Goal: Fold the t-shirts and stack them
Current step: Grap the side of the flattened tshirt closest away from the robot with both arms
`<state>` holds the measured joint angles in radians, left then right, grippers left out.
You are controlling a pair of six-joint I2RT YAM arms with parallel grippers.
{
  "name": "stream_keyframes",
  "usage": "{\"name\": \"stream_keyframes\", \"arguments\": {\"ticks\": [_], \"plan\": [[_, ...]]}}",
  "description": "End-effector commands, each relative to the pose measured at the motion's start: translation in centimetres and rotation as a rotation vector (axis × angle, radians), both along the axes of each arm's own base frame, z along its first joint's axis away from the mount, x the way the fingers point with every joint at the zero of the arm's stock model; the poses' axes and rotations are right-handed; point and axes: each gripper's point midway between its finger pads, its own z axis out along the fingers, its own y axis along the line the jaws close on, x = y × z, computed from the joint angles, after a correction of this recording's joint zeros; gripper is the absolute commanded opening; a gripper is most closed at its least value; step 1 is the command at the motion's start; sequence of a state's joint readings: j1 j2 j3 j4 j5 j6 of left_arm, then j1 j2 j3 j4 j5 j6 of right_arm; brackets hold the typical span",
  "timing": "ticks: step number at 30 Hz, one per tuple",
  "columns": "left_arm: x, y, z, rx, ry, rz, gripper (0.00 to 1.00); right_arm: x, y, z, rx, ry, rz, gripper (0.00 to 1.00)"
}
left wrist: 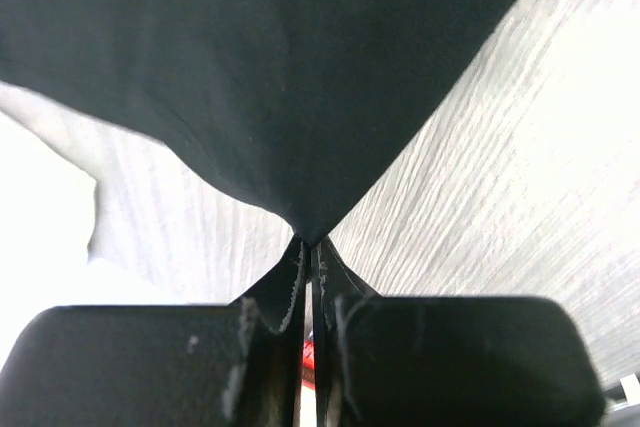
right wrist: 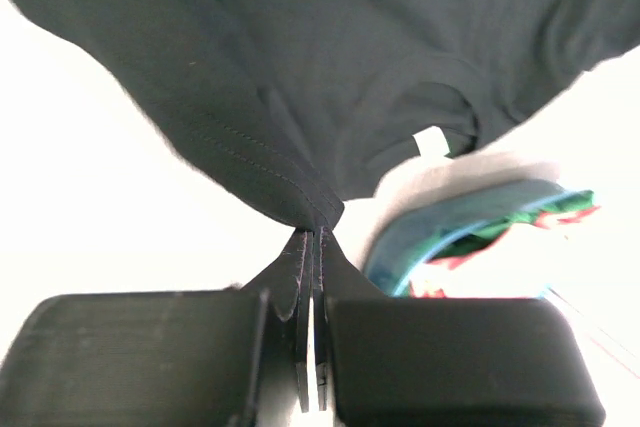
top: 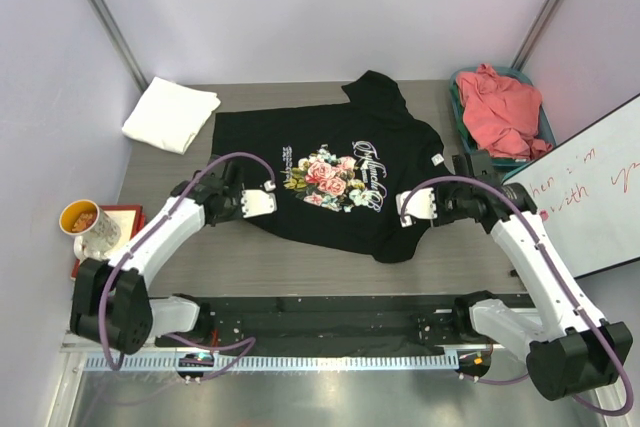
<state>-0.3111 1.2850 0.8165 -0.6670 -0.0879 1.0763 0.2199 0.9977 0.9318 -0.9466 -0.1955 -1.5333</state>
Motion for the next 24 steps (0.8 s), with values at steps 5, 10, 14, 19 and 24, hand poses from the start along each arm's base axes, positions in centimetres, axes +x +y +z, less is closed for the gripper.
{"name": "stream_keyframes", "arguments": {"ticks": [5,10,14,19,24], "plan": [[-4.0,0.3,3.7,-0.021,0.073,-0.056,0.0,0.3,-0.1,3.7,0.035,-0.03,-0.062,0.01],[-6.9,1.3,4.1,0.018,0.15,-0.094,0.0,-1.9,-1.0,4.5,-0.01,0.021,-0.045,0.01],[-8.9,1.8,4.5,0.036,0.199,-0.132,0.0,-5.8,-2.5,4.7,-0.104,0.133,-0.003,0.01],[-10.7,2.1,4.7,0.043,0.238,-0.173,0.0,-9.1,-3.6,4.4,-0.142,0.191,0.01,0.01],[-11.6,1.9,4.2,0.027,0.28,-0.198,0.0,-11.3,-4.3,2.8,-0.18,0.145,0.07,0.01]]}}
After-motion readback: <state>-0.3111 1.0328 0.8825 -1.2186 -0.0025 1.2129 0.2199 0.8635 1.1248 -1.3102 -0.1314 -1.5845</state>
